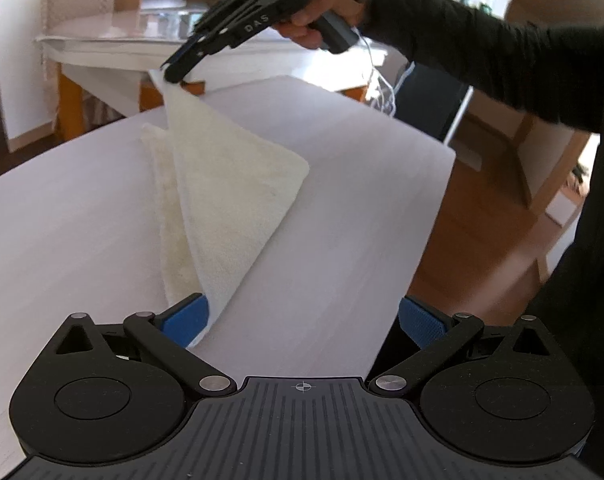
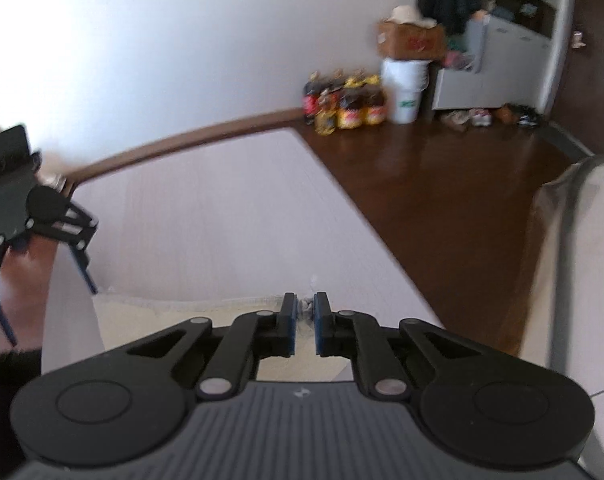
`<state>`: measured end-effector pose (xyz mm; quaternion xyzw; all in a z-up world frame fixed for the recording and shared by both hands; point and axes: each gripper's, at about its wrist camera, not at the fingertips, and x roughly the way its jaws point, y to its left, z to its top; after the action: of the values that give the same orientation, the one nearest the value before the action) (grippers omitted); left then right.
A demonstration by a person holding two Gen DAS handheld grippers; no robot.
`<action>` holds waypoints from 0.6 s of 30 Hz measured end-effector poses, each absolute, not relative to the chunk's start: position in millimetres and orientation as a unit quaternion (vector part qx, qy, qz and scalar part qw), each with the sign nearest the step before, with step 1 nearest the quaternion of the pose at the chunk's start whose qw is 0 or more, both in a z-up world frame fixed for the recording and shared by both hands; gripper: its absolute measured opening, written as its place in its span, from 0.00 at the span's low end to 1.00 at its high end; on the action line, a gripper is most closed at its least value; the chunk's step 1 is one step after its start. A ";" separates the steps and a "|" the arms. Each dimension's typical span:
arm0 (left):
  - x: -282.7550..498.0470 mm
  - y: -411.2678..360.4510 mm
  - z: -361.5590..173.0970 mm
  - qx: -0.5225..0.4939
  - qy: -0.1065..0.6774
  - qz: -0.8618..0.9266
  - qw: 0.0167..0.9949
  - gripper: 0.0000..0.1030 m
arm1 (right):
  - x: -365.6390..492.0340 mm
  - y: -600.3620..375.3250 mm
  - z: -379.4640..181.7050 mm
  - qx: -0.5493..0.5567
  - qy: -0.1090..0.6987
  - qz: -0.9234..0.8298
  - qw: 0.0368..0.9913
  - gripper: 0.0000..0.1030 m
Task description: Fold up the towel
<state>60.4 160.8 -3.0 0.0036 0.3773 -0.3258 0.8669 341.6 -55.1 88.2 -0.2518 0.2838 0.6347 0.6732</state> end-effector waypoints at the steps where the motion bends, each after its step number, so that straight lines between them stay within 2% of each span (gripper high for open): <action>1: 60.6 163.0 -2.2 0.000 0.376 -0.319 0.870 1.00 | 344.7 -54.4 84.3 -0.251 0.287 0.629 0.677 0.09; 8: 51.6 157.4 3.8 0.015 0.371 -0.302 0.878 1.00 | 345.7 -35.5 38.1 -0.295 0.315 0.586 0.686 0.12; 12: 49.3 149.2 5.2 0.018 0.364 -0.300 0.882 1.00 | 343.2 -39.9 34.5 -0.286 0.309 0.564 0.710 0.35; 14: 51.2 150.9 8.1 0.013 0.356 -0.301 0.884 1.00 | 338.1 -46.8 41.9 -0.284 0.289 0.557 0.725 0.35; 18: 57.8 147.7 3.2 -0.001 0.354 -0.307 0.884 1.00 | 320.7 -57.6 56.2 -0.247 0.264 0.602 0.712 0.23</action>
<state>57.8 147.7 3.2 -0.0006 0.3541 -0.3066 0.8835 320.8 -57.6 56.2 -0.2475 0.2640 0.6023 0.7116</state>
